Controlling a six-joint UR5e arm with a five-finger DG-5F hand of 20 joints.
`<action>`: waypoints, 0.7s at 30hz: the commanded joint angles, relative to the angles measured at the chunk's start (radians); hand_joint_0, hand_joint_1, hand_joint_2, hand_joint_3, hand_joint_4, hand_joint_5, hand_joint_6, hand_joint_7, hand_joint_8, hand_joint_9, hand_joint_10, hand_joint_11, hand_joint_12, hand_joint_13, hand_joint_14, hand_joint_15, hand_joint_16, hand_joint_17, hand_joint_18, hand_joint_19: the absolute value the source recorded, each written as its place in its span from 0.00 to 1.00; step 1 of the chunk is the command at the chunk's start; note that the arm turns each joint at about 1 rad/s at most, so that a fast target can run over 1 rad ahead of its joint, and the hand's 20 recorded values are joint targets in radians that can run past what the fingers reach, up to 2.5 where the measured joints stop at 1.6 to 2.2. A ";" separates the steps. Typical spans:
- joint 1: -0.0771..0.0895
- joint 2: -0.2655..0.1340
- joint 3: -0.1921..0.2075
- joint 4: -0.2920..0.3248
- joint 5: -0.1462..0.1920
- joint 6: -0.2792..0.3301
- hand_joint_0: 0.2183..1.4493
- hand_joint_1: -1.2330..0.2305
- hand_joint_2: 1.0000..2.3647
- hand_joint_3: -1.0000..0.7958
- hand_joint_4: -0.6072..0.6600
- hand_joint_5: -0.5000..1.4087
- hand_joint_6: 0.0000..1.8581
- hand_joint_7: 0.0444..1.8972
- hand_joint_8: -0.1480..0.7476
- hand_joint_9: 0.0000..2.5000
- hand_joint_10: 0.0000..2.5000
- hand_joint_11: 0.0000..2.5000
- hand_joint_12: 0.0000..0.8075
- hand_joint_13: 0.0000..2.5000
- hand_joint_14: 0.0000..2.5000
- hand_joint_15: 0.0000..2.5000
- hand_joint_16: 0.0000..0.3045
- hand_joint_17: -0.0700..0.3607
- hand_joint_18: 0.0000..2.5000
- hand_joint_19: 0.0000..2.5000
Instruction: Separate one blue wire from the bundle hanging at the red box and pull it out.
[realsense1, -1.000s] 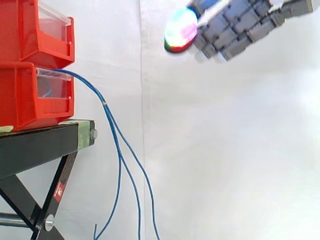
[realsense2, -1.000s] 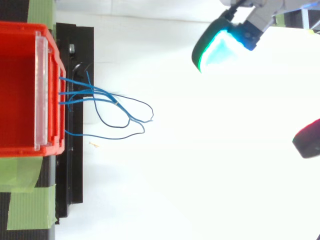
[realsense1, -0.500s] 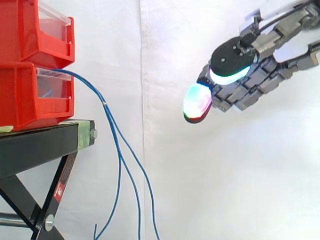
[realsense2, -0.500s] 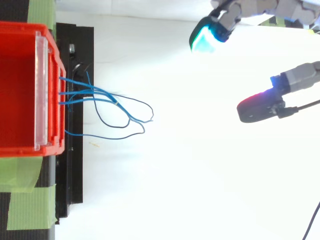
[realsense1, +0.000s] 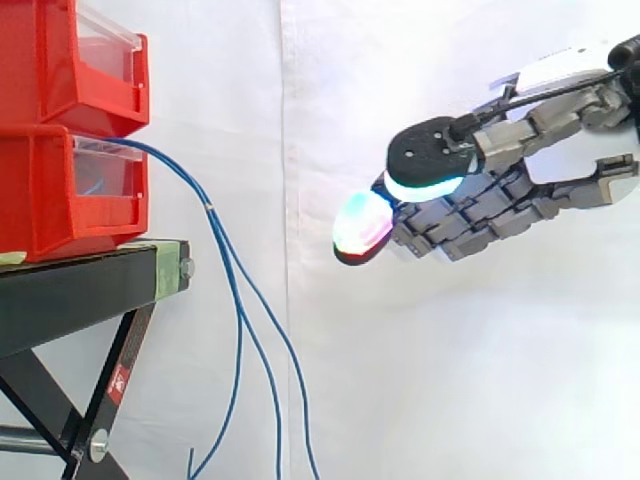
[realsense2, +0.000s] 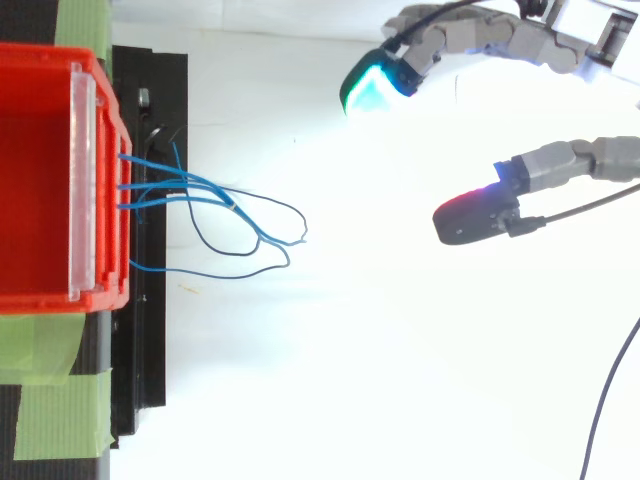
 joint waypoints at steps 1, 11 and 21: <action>0.007 -0.037 -0.009 0.173 0.026 0.017 0.24 0.36 0.00 0.28 0.68 0.14 0.27 0.38 0.52 0.11 0.00 0.02 0.52 0.06 0.00 0.07 0.21 0.50 0.01 0.04; 0.014 -0.185 -0.009 0.330 0.017 0.243 0.23 0.37 0.00 0.28 0.69 0.14 0.27 0.38 0.53 0.11 0.00 0.02 0.52 0.06 0.00 0.08 0.21 0.50 0.02 0.04; 0.028 -0.275 -0.008 0.531 0.022 0.239 0.23 0.37 0.00 0.28 0.69 0.14 0.27 0.38 0.53 0.12 0.00 0.03 0.53 0.07 0.00 0.08 0.21 0.50 0.03 0.05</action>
